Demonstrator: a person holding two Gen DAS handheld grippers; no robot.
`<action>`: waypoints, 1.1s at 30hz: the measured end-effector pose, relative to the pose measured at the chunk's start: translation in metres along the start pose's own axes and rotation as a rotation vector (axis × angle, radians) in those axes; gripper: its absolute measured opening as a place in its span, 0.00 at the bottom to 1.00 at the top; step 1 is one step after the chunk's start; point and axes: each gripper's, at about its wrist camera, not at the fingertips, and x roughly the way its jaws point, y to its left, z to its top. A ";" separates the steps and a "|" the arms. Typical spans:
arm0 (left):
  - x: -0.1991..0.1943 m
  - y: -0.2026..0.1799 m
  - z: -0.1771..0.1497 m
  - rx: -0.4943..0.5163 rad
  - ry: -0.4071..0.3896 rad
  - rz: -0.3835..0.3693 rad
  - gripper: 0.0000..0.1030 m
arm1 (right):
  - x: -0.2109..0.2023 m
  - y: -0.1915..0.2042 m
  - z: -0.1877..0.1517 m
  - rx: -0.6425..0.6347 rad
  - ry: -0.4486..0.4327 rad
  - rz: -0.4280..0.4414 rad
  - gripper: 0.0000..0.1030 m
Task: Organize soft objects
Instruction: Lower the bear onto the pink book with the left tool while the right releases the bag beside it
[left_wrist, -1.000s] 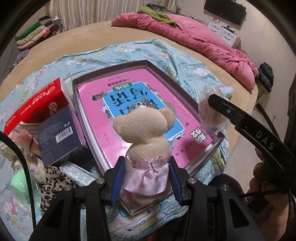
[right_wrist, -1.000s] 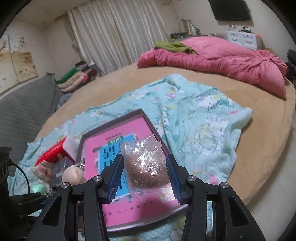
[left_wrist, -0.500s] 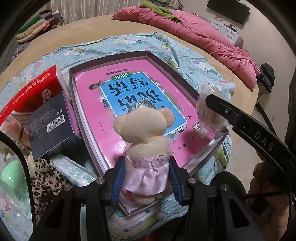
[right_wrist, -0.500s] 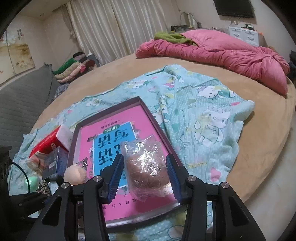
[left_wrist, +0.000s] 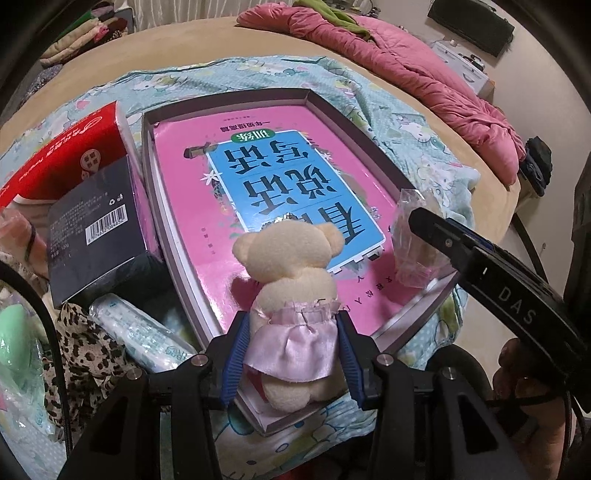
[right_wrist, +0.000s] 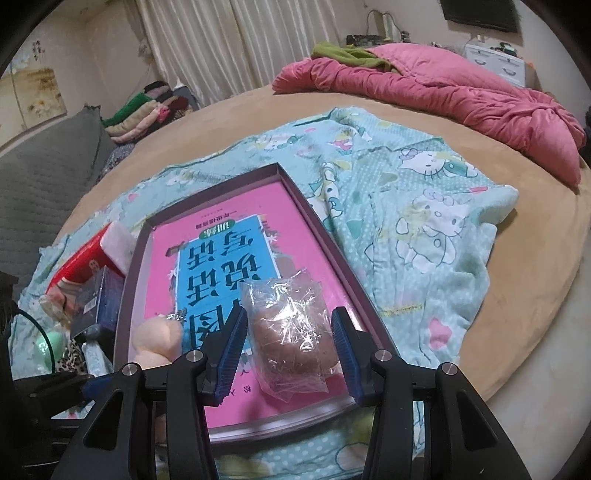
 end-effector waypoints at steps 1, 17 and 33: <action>0.000 0.000 0.000 0.001 -0.001 0.001 0.45 | 0.000 0.000 0.000 0.001 0.002 -0.001 0.47; 0.005 -0.003 0.002 0.018 -0.002 -0.001 0.46 | 0.013 -0.010 -0.001 0.045 0.045 -0.035 0.48; 0.005 -0.007 0.010 0.021 -0.004 0.002 0.48 | 0.014 -0.013 -0.001 0.063 0.048 -0.056 0.48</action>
